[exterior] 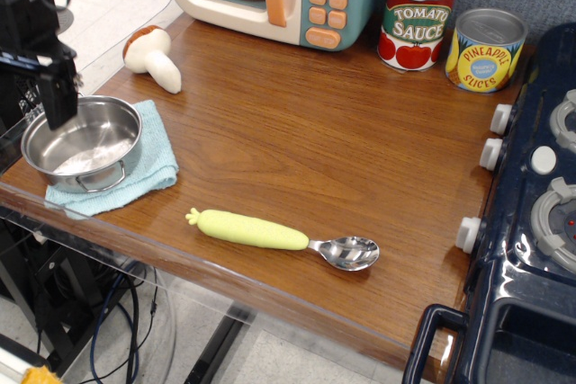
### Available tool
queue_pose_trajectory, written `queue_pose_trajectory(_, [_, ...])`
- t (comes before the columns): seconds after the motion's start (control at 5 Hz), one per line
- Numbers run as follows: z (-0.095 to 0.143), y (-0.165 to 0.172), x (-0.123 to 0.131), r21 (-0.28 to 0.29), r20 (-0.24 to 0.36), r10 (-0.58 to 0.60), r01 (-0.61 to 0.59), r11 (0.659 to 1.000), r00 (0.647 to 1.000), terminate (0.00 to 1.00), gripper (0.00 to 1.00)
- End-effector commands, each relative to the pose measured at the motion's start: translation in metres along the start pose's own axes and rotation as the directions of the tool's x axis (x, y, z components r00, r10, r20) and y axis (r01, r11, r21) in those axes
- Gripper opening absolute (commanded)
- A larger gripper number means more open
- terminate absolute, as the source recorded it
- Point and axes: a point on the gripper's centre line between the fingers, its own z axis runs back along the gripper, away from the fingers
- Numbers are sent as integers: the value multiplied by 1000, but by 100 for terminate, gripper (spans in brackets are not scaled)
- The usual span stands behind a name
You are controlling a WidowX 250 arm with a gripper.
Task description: Pick up and move the pot to the top right hand side of the table.
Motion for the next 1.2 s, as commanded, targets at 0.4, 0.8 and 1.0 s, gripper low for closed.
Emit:
queue_pose_trajectory(0.4, [-25, 13, 7, 94, -19, 63, -61, 994, 998, 0, 100])
queue_pose_trajectory(0.8, [-26, 6, 12, 95, 13, 35, -36, 995, 999, 0, 0])
queue_pose_trajectory(1.0, [-23, 4, 12, 89, 27, 26, -28, 996, 999, 0, 0])
